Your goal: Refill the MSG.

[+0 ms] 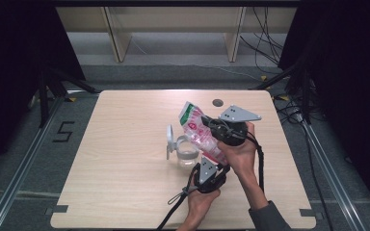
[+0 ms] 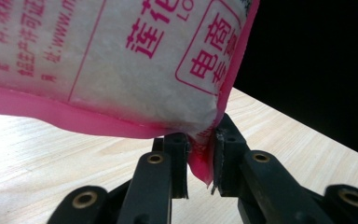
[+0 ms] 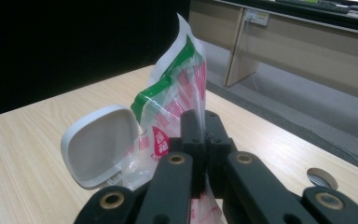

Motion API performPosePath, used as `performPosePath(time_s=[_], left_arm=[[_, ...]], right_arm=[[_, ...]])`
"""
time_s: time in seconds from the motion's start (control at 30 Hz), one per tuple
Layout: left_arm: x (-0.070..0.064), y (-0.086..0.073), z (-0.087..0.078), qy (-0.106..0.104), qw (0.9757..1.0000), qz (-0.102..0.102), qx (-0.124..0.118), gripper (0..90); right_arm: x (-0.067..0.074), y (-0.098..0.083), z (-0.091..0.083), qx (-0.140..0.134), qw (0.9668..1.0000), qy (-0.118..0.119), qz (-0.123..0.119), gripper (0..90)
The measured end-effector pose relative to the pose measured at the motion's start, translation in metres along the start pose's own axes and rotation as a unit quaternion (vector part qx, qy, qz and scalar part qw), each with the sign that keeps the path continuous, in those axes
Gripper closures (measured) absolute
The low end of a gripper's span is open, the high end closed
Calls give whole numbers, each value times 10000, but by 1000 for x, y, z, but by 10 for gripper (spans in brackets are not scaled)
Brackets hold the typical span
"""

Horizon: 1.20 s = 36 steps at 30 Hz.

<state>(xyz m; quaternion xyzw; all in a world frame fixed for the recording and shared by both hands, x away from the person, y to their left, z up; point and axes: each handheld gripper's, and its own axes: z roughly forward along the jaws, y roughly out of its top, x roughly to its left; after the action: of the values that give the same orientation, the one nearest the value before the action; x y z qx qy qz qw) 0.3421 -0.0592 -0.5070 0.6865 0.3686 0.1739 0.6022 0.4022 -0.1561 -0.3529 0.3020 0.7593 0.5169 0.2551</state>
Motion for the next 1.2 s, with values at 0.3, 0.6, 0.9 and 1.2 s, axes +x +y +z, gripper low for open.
performPosePath(time_s=[0.3,0.6,0.9,1.2], left_arm=[[0,0,1,-8,10000,-11,-31,778],[1,1,2,-82,10000,-29,-17,779],[-1,1,4,-114,9999,-61,-79,779],[-2,2,3,-172,9998,-81,-80,779]], right_arm=[[0,1,2,83,10000,16,-43,900],[1,0,6,129,9999,1,-91,900],[3,-1,7,137,9999,-4,-21,900],[2,-2,9,119,9999,-59,-88,900]])
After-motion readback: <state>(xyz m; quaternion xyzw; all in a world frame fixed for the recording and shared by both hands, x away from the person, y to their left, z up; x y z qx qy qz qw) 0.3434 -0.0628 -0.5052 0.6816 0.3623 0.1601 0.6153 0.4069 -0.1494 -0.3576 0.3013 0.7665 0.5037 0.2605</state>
